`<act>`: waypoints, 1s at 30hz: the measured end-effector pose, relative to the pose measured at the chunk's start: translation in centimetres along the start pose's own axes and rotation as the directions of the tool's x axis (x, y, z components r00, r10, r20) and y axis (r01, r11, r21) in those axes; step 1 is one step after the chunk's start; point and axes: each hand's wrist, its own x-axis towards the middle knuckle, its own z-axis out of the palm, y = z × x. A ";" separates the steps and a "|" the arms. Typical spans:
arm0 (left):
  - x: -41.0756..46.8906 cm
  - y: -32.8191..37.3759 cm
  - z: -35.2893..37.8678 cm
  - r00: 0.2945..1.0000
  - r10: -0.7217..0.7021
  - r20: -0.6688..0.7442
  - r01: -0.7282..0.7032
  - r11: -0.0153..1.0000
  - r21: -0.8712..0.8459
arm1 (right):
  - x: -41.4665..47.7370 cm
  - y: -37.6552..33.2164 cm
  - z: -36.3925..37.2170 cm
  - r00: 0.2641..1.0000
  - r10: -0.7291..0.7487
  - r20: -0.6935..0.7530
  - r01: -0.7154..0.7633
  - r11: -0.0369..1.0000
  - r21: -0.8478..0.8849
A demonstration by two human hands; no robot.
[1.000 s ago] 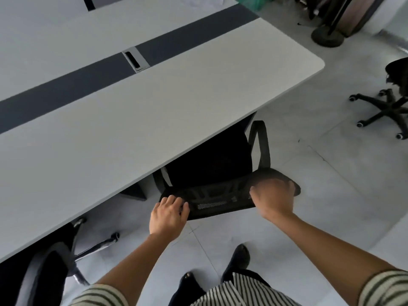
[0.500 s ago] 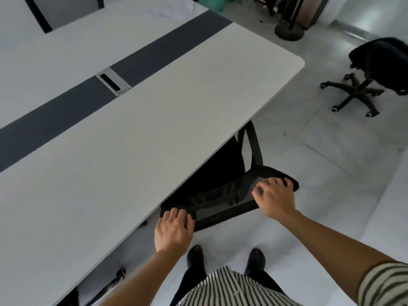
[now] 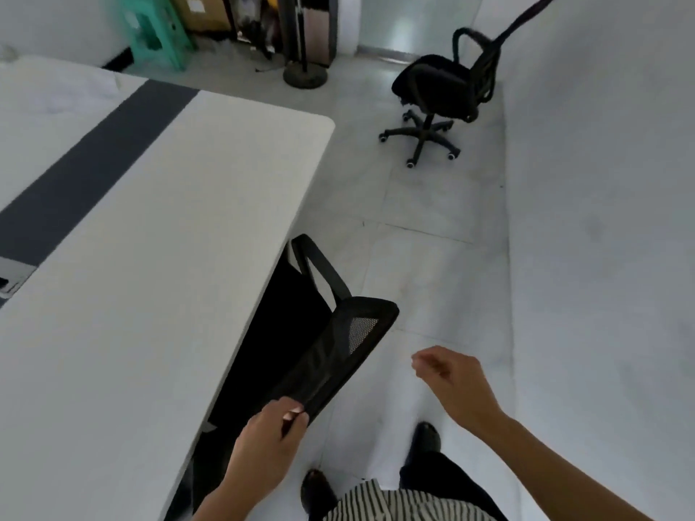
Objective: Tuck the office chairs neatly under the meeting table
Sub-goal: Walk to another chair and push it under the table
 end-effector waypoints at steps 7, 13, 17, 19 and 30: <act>5.1 12.0 1.9 0.987 0.158 0.034 -0.153 0.980 -0.128 | 0.8 7.7 -11.2 0.925 0.276 -0.261 -0.194 0.934 0.300; 12.1 23.1 5.4 0.986 0.162 -0.050 -0.168 0.966 -0.197 | 7.1 11.2 -19.8 0.899 0.332 -0.286 -0.204 0.895 0.397; 16.4 29.3 7.8 0.983 0.176 -0.056 -0.185 0.947 -0.263 | 12.6 11.5 -25.4 0.914 0.287 -0.287 -0.163 0.907 0.387; 18.4 32.0 8.4 0.981 0.181 -0.067 -0.193 0.935 -0.299 | 15.1 11.6 -27.9 0.919 0.262 -0.296 -0.137 0.914 0.382; 37.5 40.8 9.2 0.991 0.109 -0.072 -0.128 0.921 -0.367 | 33.8 12.9 -37.7 0.896 0.297 -0.331 -0.157 0.907 0.391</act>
